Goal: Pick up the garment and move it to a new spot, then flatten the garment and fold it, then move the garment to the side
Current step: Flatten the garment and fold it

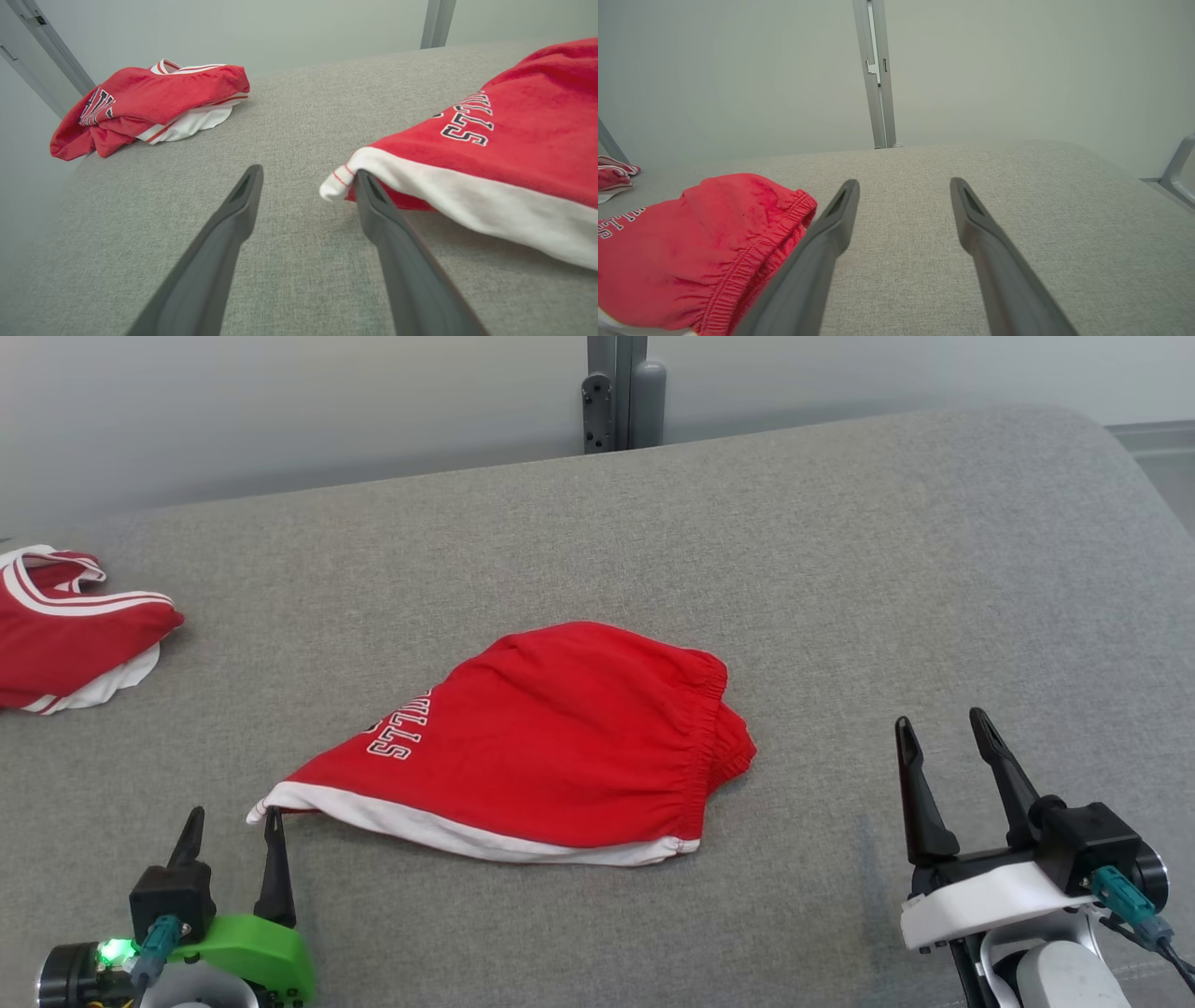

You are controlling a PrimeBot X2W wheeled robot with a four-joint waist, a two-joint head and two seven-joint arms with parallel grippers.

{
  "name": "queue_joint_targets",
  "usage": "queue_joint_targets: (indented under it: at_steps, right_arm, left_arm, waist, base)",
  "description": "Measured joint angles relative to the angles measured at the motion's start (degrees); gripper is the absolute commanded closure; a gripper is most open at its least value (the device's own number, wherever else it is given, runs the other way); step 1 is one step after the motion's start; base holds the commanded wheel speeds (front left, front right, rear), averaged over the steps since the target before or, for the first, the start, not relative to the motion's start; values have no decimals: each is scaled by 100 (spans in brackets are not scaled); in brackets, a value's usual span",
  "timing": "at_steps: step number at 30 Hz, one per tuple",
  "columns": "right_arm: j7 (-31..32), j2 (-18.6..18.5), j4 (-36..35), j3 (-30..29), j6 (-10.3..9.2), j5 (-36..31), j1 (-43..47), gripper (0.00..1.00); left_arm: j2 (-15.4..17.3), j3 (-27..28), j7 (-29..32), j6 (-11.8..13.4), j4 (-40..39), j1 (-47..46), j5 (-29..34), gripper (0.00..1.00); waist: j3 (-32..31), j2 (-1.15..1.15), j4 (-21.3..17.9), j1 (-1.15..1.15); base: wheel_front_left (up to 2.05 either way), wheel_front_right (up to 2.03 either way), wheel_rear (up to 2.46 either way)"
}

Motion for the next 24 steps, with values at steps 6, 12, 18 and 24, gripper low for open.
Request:
queue_joint_targets:
  at_steps: [6, 12, 18, 24]
  right_arm:
    - [0, 0, 24, 27, 0, -2, 75, 0]
    - [0, 0, 34, 35, 0, -12, 155, 0]
    - [0, 0, 1, 78, 0, -18, 209, 0]
    - [0, 0, -63, 127, 0, -20, 209, 0]
  left_arm:
    - [-181, 219, -1, -1, -359, 431, 73, 0]
    - [-516, 301, 0, -96, -842, 701, 181, 0]
    - [-944, 417, 0, -212, -1248, 810, 292, 0]
    - [-1199, 364, 0, -322, -1474, 839, 490, 0]
  waist:
    - [-188, 0, 161, 0]
    - [-390, 0, 327, 0]
    - [-600, 0, 425, 0]
    - [-699, 0, 458, 0]
  base:
    - [0, 0, 0]
    - [0, 0, 0]
    - [0, 0, 0]
    - [0, 0, 0]
